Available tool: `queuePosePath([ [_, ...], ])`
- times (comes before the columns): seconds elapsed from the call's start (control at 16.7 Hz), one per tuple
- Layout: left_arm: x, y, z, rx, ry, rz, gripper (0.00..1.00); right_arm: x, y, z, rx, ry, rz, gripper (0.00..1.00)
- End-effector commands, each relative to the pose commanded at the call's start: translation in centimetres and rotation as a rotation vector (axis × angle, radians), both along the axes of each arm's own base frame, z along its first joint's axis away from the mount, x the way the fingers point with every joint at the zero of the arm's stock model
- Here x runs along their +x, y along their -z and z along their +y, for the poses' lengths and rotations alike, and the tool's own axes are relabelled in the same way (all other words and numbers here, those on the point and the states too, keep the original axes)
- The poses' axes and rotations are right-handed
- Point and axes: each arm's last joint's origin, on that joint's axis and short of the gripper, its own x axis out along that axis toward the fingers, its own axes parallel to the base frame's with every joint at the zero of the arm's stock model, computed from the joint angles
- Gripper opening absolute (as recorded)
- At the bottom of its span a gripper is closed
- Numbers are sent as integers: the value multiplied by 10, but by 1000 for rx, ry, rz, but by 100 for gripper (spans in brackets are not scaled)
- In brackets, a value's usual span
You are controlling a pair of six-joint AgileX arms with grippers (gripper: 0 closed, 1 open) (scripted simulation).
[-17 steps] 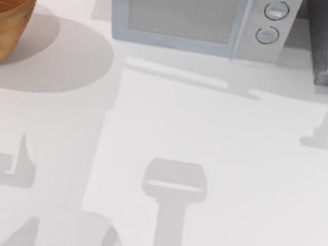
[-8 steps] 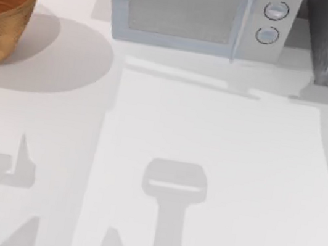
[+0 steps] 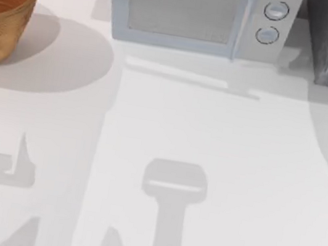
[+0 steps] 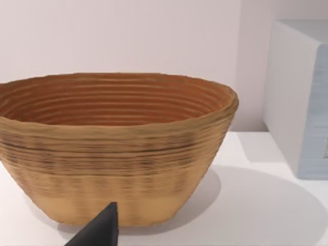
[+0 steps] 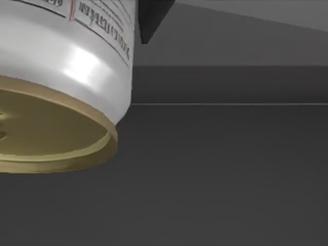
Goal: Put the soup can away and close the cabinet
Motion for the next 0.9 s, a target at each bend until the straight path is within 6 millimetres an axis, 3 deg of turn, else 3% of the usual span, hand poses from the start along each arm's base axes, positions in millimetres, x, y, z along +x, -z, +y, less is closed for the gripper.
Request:
queuePosePath([
  [0.48,0,0,0,0,0,0,100,4,0,0,1,4,4,0],
  [0.9,0,0,0,0,0,0,100,39,-17,5,-1,-9,12,0],
])
